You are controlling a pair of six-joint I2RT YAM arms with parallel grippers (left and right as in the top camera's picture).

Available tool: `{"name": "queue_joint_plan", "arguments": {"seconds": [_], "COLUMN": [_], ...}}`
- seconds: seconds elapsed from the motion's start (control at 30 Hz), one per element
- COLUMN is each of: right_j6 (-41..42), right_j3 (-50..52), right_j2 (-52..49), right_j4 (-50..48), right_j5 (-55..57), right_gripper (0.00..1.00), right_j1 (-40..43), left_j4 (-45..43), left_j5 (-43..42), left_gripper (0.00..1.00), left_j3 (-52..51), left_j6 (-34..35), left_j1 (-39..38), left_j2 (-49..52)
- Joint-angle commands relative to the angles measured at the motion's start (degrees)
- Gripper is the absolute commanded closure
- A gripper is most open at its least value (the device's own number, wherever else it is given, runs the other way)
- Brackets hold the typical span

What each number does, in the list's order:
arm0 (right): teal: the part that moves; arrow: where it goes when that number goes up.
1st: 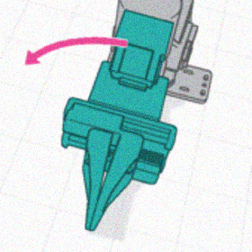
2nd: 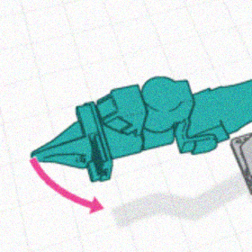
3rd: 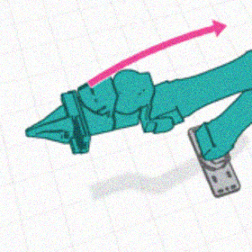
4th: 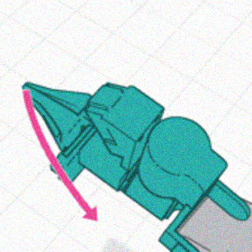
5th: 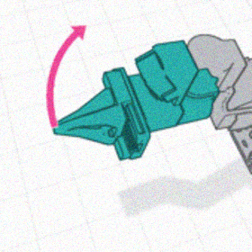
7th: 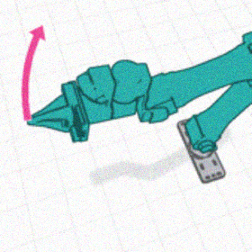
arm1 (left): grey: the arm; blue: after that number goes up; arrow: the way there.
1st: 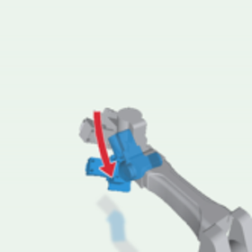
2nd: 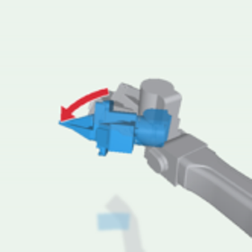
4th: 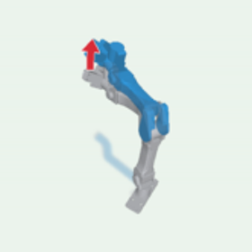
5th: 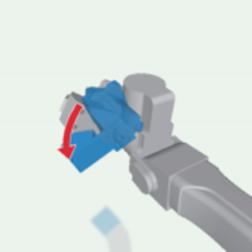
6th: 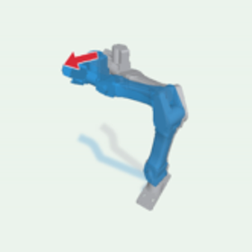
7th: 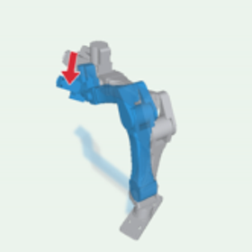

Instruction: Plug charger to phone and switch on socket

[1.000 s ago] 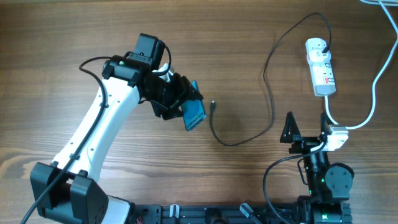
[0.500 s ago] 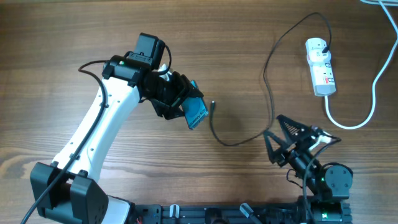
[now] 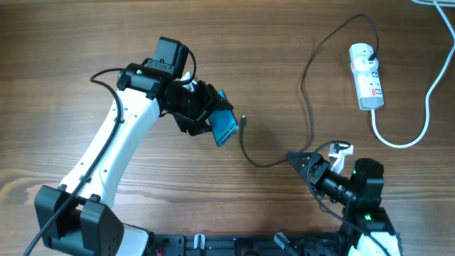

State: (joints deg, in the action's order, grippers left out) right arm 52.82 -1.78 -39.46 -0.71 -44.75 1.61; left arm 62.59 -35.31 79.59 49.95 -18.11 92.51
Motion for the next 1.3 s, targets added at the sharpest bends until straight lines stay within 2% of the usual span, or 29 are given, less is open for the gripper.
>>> {"name": "queue_joint_plan", "arguments": {"seconds": [0.0, 0.03, 0.1, 0.17, 0.2, 0.23, 0.3, 0.4, 0.5, 0.6, 0.7, 0.77, 0.87, 1.03, 1.27], "right_j6": [-11.1, -12.6, -17.2, -18.6, -18.6, -18.8, -19.4, -16.5, -10.8, -8.7, -8.2, -5.9, -0.9, 3.2, 5.3], "right_j3": [-10.5, -13.1, -24.1, -30.1, -32.2, -32.7, -32.7, -32.7, -32.7, -32.7, -32.7, -32.7, -32.7, -32.7, -32.7], "right_j2": [-7.6, -8.8, -12.4, -12.1, -11.4, -9.6, -7.7, -6.1, -6.1, -6.8, -13.4, -18.5, -24.3, -25.8, -32.2], "right_j4": [5.3, 8.4, 21.1, 27.6, 29.4, 28.3, 28.1, 22.3, 19.0, 15.0, 5.6, 1.4, -5.9, -11.5, -18.3], "right_j5": [4.0, 5.9, 11.2, 9.3, 5.0, -4.2, -4.6, 0.4, 19.7, 35.4, 44.0, 44.9, 44.7, 49.0, 49.3], "right_gripper": [0.01, 0.01, 0.0, 0.01, 0.0, 0.0, 0.0, 0.0, 0.0, 0.01, 0.01, 0.01, 0.14, 0.29, 0.37], "right_j1": [0.1, 0.1, 0.1, 0.0, 0.0, -1.5, -6.4, -17.4, -31.6, -42.3, -48.9, -49.3, -49.3, -49.3, -49.4], "left_j4": [-0.9, -1.0, -1.4, -2.6, -3.3, -3.7, -3.7, -3.7, -3.7, -4.1, -4.8, -4.8, -4.8, -4.8, -4.8], "left_j5": [-1.5, -1.5, -1.5, -1.5, -1.5, -1.1, -0.1, 1.1, 1.9, 4.6, 4.5, 4.5, 4.5, 4.6, 4.6], "left_gripper": [0.65, 0.65, 0.65, 0.65, 0.65, 0.64, 0.64, 0.64, 0.65, 0.64, 0.64, 0.64, 0.64, 0.64, 0.63], "left_j3": [1.4, 1.4, 1.4, 1.4, 1.4, 1.4, 1.4, 1.4, 1.4, 1.4, 1.4, 1.4, 1.4, 1.4, 1.4], "left_j6": [0.3, 0.3, 0.3, 0.3, 0.3, 0.3, 0.3, 0.3, 0.3, 1.6, 1.6, 1.6, 1.5, 1.5, 1.6], "left_j1": [-0.1, -0.1, -0.1, -0.1, -0.1, -0.1, -0.1, -0.1, -0.1, -0.1, -0.1, -0.1, -0.1, -0.1, -0.1], "left_j2": [0.0, 0.0, 0.0, 0.0, 0.0, 0.0, 0.0, 0.0, 0.0, 0.0, 0.0, 0.0, 0.0, 0.0, 0.0]}}
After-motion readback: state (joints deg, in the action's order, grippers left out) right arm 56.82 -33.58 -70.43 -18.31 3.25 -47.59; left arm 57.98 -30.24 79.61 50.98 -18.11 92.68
